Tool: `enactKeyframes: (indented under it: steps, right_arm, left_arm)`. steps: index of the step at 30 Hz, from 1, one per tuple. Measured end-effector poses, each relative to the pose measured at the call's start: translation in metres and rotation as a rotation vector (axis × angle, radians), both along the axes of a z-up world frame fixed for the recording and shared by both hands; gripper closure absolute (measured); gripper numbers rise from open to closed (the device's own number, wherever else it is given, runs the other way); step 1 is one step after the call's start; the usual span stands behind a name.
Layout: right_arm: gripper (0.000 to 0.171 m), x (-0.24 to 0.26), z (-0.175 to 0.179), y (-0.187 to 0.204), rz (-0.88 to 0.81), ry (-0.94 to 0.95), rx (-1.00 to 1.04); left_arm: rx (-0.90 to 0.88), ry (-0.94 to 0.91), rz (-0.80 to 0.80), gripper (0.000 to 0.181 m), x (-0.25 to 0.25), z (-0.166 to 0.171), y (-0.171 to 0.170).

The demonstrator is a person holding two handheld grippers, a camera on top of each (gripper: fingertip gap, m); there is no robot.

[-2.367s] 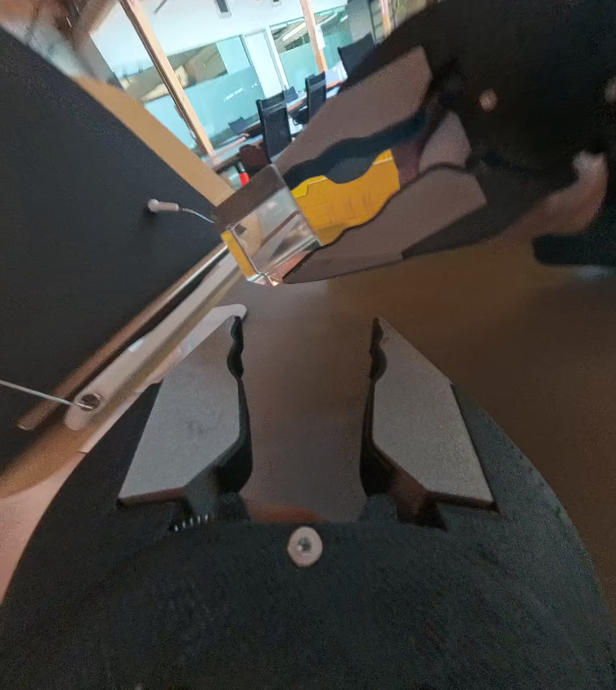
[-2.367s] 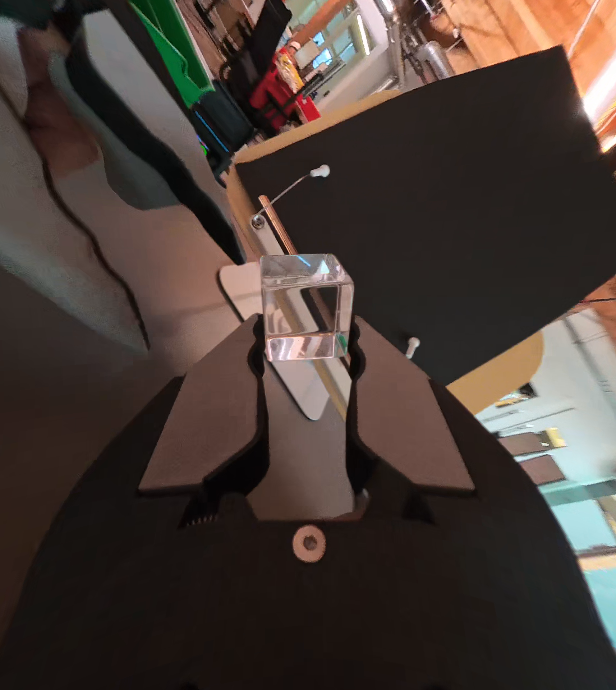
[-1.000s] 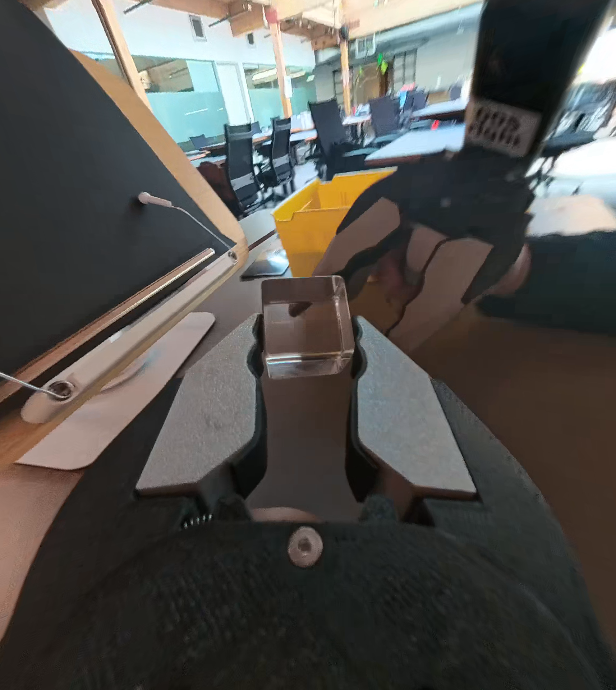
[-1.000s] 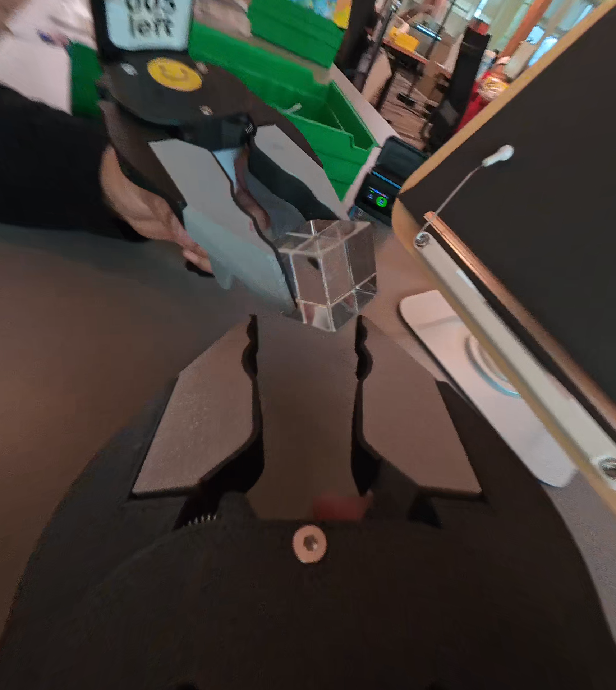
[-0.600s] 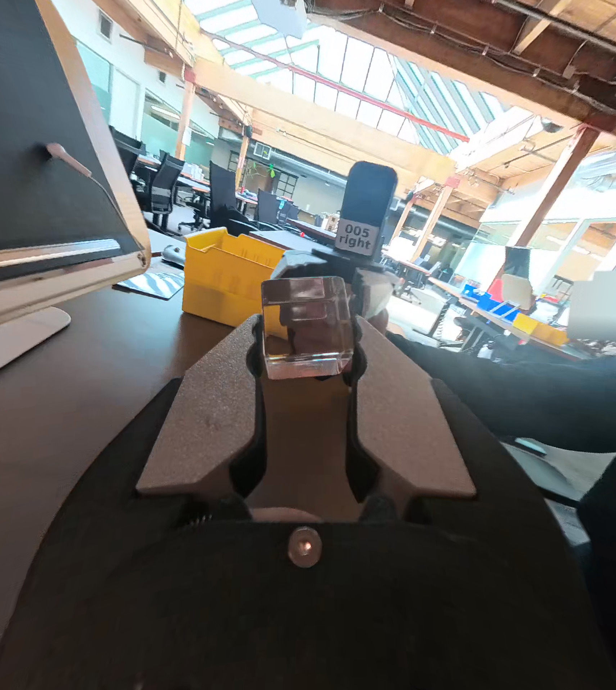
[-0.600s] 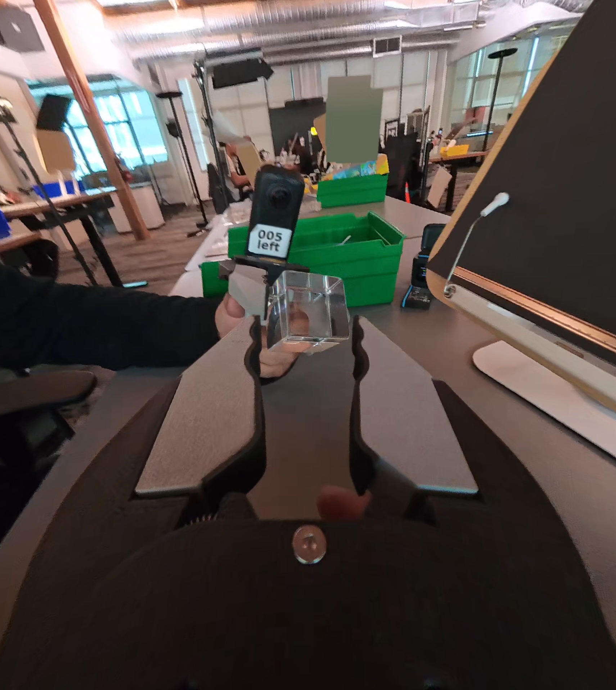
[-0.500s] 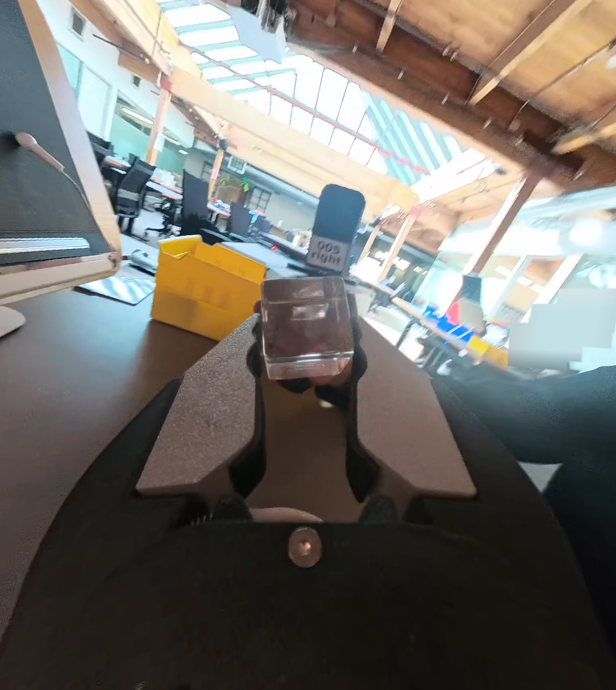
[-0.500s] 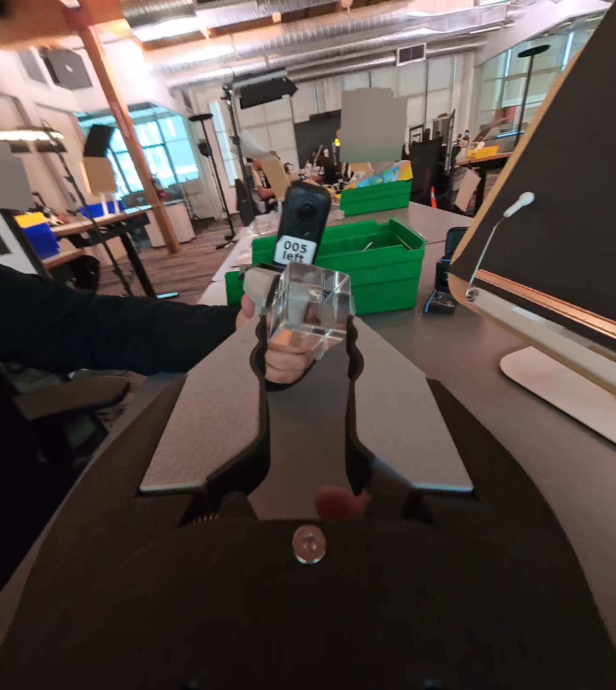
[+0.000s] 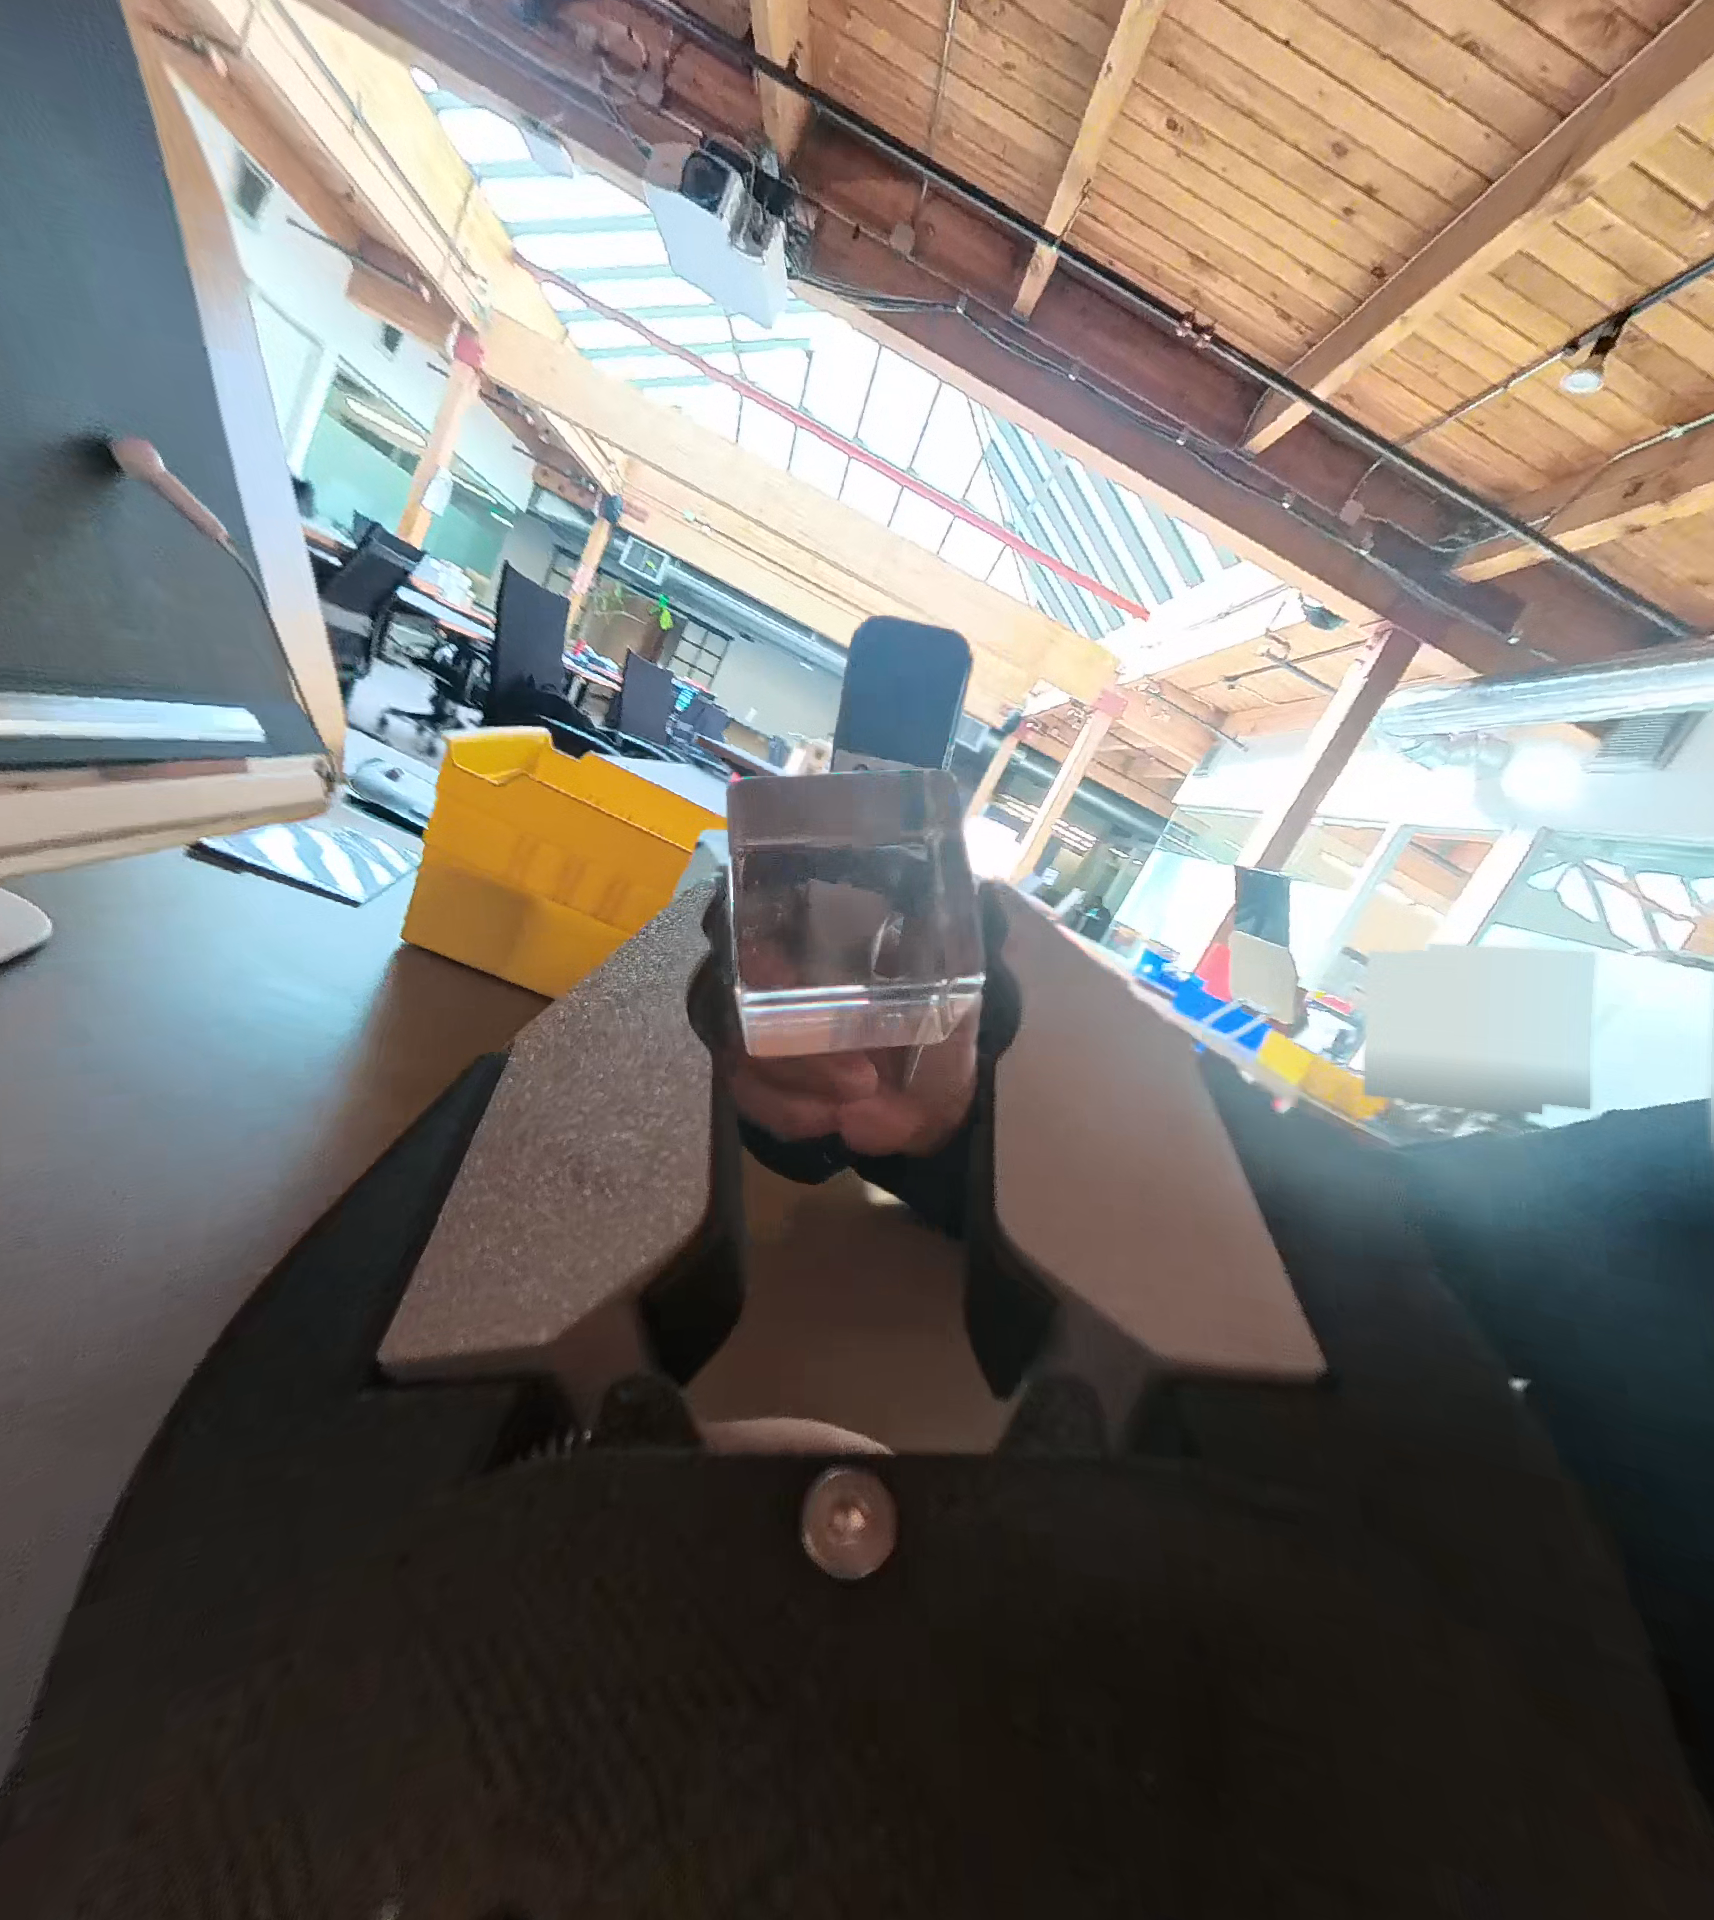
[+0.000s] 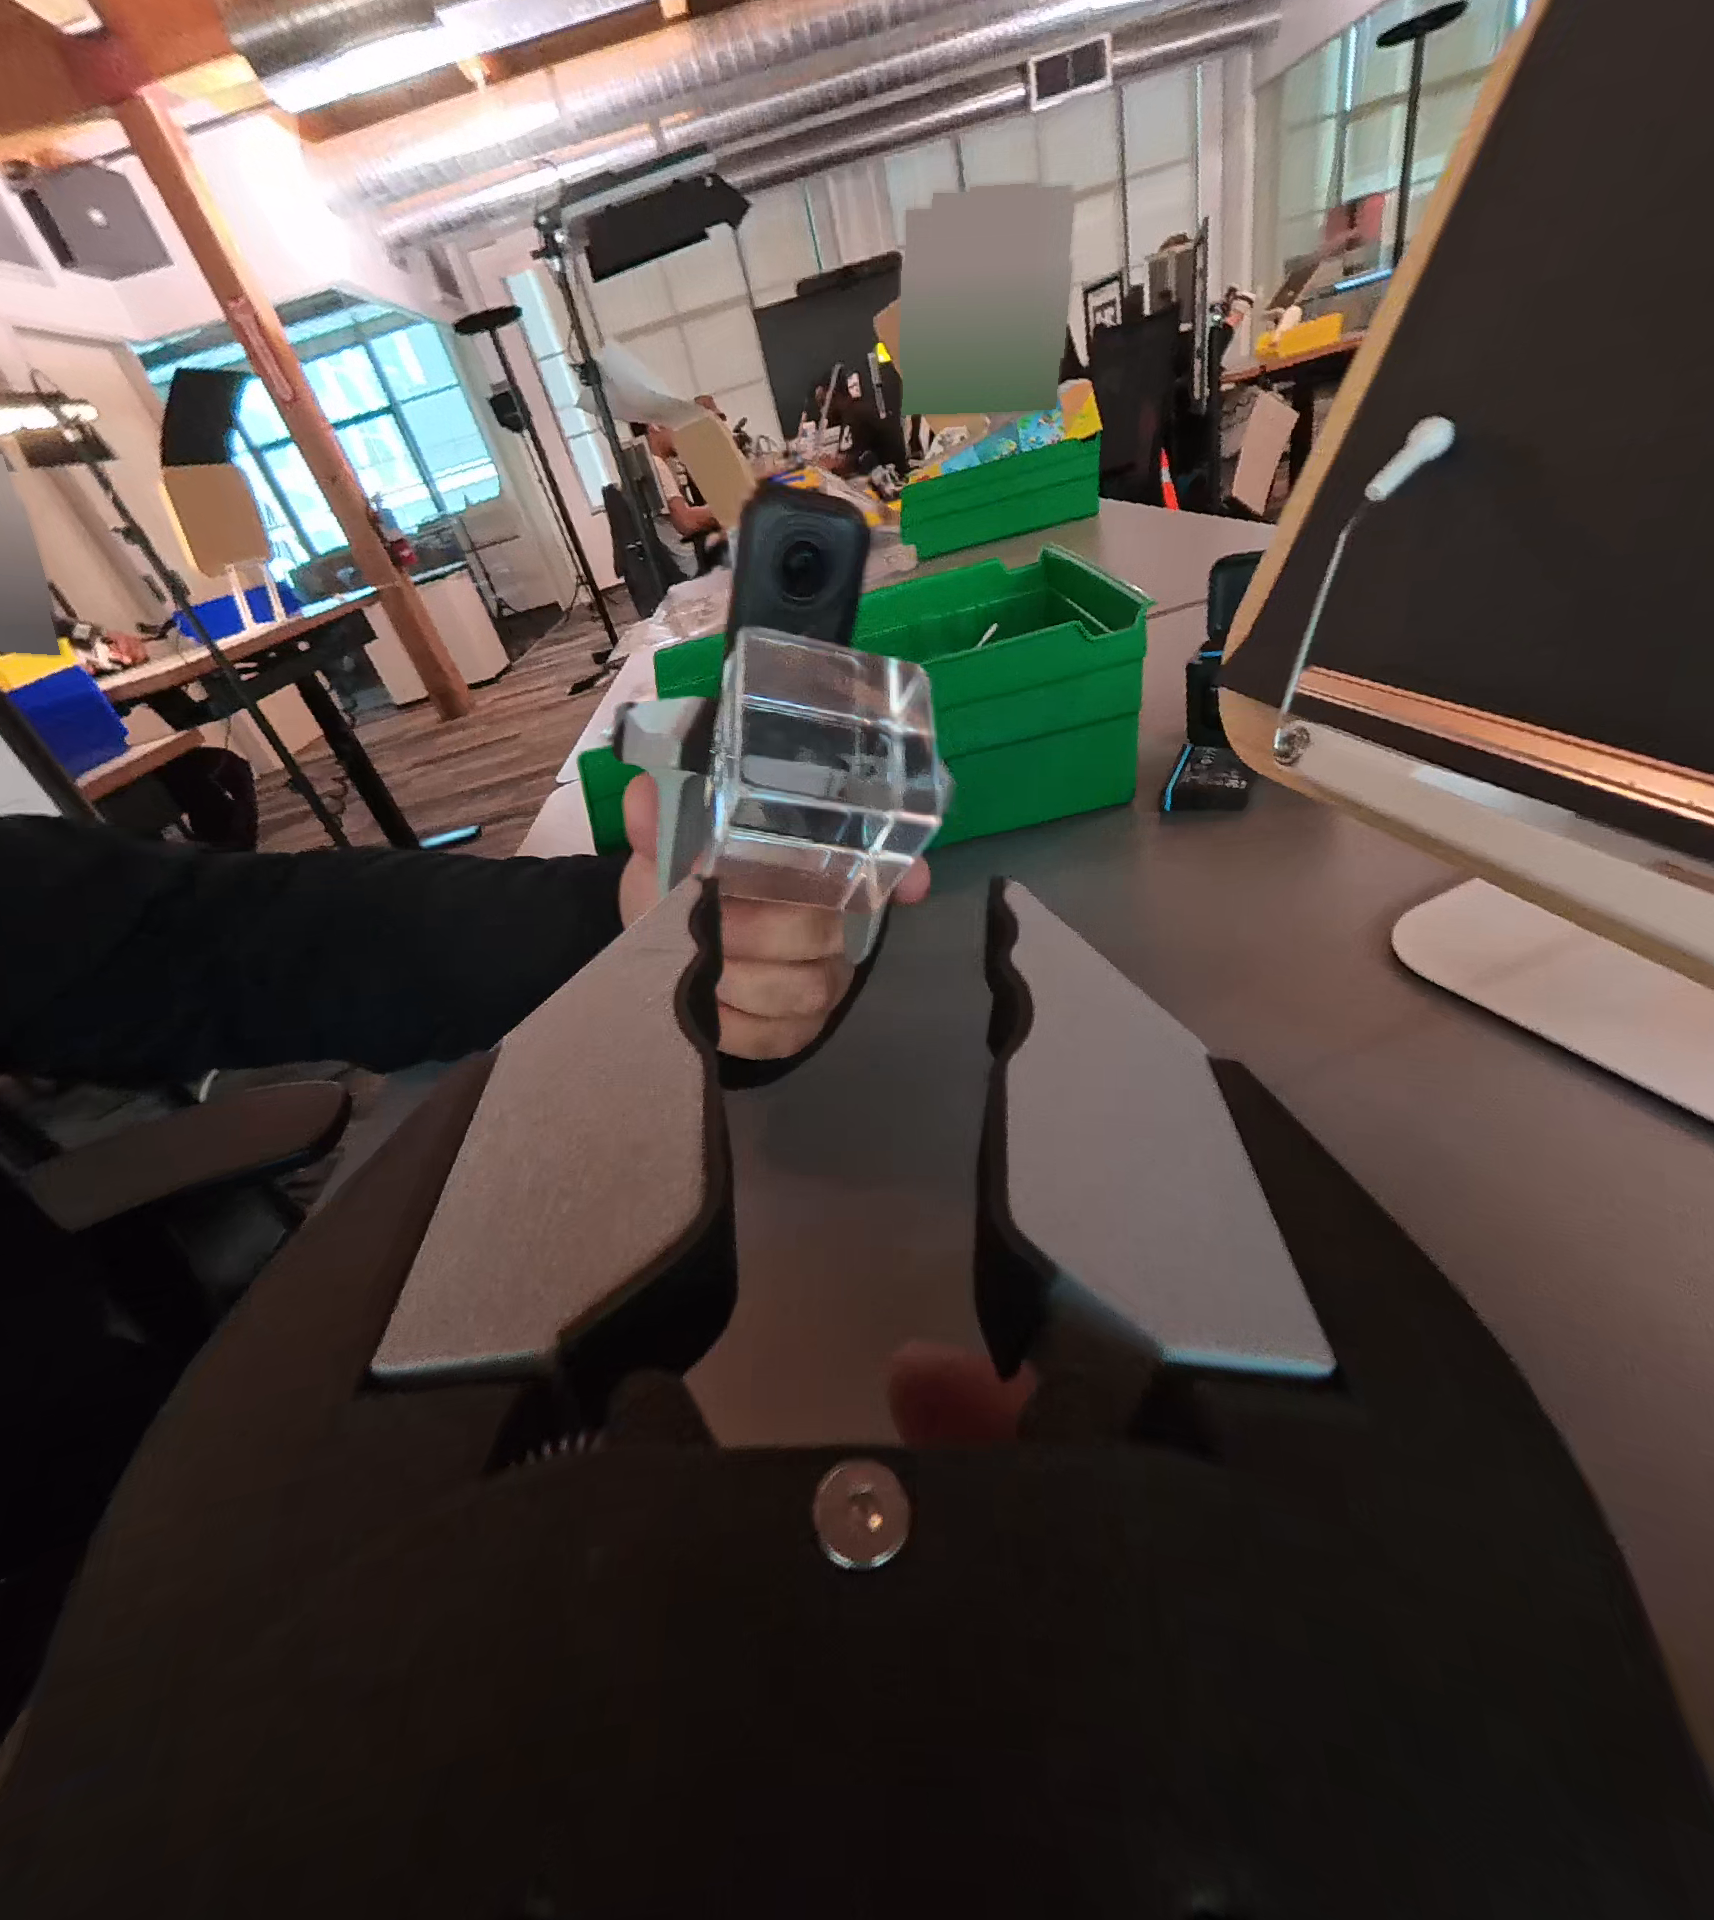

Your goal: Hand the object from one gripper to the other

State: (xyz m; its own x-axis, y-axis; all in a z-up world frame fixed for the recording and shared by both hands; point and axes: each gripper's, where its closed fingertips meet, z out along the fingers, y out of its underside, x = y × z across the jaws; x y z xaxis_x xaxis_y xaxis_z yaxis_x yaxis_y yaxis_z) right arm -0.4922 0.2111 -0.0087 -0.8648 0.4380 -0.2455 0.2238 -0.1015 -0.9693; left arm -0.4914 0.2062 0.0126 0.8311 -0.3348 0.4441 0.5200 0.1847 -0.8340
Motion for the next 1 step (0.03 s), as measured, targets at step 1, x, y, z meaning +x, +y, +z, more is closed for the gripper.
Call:
enactKeyframes:
  steps: [1]
  right_arm:
    - [0.12, -0.0001, -0.0001, 0.0, 0.008, -0.013, -0.012]
  left_arm:
    - [0.008, 0.028, 0.021, 0.137, -0.0003, 0.0014, -0.0008]
